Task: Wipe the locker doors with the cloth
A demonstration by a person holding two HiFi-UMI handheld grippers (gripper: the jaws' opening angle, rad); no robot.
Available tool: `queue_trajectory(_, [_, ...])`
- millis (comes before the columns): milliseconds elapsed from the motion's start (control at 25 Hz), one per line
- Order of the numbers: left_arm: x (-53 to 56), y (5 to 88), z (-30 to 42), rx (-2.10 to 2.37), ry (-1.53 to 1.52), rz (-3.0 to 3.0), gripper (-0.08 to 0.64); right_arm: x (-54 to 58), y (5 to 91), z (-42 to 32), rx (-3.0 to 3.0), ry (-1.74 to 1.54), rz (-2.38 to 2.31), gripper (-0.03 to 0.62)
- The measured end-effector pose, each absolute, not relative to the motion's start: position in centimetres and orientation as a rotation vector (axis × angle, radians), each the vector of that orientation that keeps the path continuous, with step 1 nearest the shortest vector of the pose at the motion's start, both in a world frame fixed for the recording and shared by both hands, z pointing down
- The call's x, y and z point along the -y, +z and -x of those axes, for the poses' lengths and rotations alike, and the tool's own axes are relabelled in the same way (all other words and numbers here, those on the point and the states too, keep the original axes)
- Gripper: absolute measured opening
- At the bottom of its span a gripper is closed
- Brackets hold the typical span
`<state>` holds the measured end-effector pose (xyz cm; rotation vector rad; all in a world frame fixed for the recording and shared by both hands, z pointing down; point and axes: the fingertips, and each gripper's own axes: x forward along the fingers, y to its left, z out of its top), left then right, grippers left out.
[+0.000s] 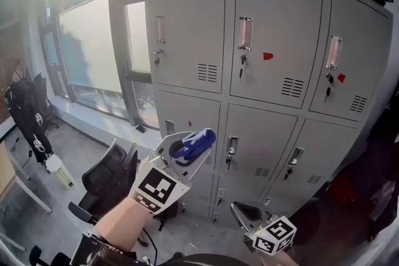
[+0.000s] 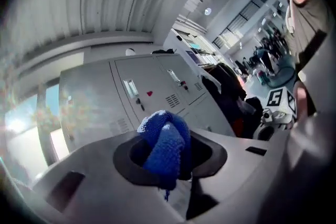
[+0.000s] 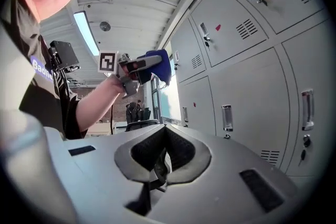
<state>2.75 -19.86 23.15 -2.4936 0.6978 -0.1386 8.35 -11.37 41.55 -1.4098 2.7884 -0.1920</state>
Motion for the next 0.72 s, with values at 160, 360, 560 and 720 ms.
queue_trajectory(160, [25.3,15.6,-0.1,-0.712,-0.183,2.163,0.124,15.9,40.7,-5.5,-2.797,-0.167,1.409,0.005])
queue_trajectory(360, [30.0,8.7,1.5,-0.744,-0.243,1.829,0.124,20.4,36.3,-1.6,-2.820,-0.061,1.315,0.005])
queue_trajectory(560, [34.4,6.2,1.1,-0.789,-0.354,1.618,0.124,22.1,29.1,0.4,-2.894,0.162,1.156,0.005])
queue_trajectory(720, [36.7,3.0,0.8,-0.865,-0.420,1.494,0.124,22.6,24.0,0.0,-2.957,0.310,1.056,0.005])
